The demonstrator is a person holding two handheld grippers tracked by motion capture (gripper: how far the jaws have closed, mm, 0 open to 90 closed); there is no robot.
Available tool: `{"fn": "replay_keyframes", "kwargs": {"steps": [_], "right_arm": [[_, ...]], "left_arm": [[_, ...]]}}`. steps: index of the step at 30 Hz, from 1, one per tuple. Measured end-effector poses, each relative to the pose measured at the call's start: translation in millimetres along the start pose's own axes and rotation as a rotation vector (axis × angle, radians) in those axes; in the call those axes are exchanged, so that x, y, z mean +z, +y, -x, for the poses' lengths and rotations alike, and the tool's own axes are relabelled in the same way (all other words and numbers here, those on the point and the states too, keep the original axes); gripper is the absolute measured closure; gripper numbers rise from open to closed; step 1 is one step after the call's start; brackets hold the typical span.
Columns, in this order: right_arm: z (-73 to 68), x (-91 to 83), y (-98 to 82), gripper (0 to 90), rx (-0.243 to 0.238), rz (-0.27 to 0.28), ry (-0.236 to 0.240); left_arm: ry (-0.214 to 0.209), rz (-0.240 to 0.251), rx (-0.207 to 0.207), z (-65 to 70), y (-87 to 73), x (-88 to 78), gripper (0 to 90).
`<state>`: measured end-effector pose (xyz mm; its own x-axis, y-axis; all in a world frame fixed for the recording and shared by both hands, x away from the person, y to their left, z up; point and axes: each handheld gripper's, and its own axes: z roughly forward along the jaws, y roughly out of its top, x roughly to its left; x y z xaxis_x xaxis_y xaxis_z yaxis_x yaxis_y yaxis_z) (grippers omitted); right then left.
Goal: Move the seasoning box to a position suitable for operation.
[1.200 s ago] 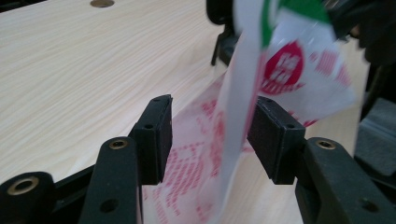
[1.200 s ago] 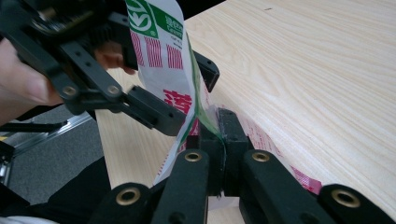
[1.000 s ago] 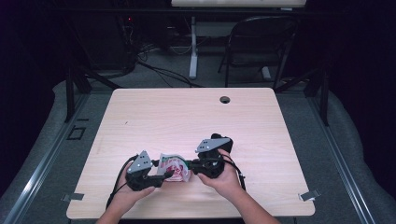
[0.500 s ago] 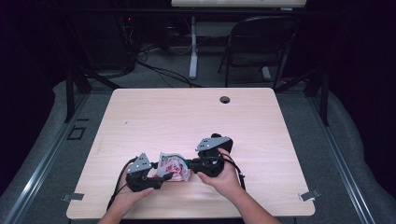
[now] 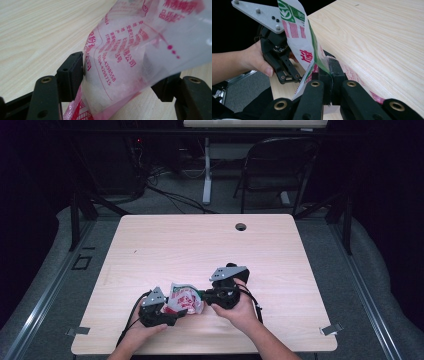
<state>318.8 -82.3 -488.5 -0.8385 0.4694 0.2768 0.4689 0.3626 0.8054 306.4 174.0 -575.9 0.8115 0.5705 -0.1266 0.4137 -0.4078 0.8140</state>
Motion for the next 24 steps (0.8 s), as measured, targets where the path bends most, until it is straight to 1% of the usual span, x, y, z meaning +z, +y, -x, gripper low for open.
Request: {"fn": "replay_keyframes", "kwargs": {"steps": [3,5,8,10,14,16,17,22,24], "right_arm": [[0.1,0.0,0.1,90.0,0.003,0.0,0.0],[0.2,0.0,0.1,90.0,0.004,0.001,0.0],[0.4,-0.5,0.3,90.0,0.01,0.003,-0.005],[1.7,-1.6,0.6,90.0,0.01,0.002,-0.005],[3.1,-2.8,0.9,90.0,0.022,0.012,-0.002],[3.3,-3.9,1.4,90.0,0.021,0.016,0.001],[3.9,-4.9,1.8,90.0,0.022,0.02,0.002],[8.3,-8.5,2.6,90.0,0.039,0.033,0.011],[10.1,-8.9,2.6,90.0,0.043,0.024,0.017]], "left_arm": [[0.005,-0.007,0.003,1.2,-1.7,3.3,31.9],[0.01,-0.009,0.014,2.1,-2.2,4.3,32.3],[0.019,-0.009,0.024,3.6,-2.0,4.2,37.2],[0.022,-0.007,0.023,4.6,-1.6,4.2,40.6],[0.035,-0.031,0.01,8.1,1.7,2.3,47.9],[0.029,-0.039,0.001,9.3,4.0,0.8,49.8],[0.022,-0.035,-0.01,10.4,4.5,0.2,50.7],[0.003,-0.036,-0.042,14.0,5.8,2.3,52.3],[0.0,-0.032,-0.041,14.1,4.5,4.4,52.3]]}}
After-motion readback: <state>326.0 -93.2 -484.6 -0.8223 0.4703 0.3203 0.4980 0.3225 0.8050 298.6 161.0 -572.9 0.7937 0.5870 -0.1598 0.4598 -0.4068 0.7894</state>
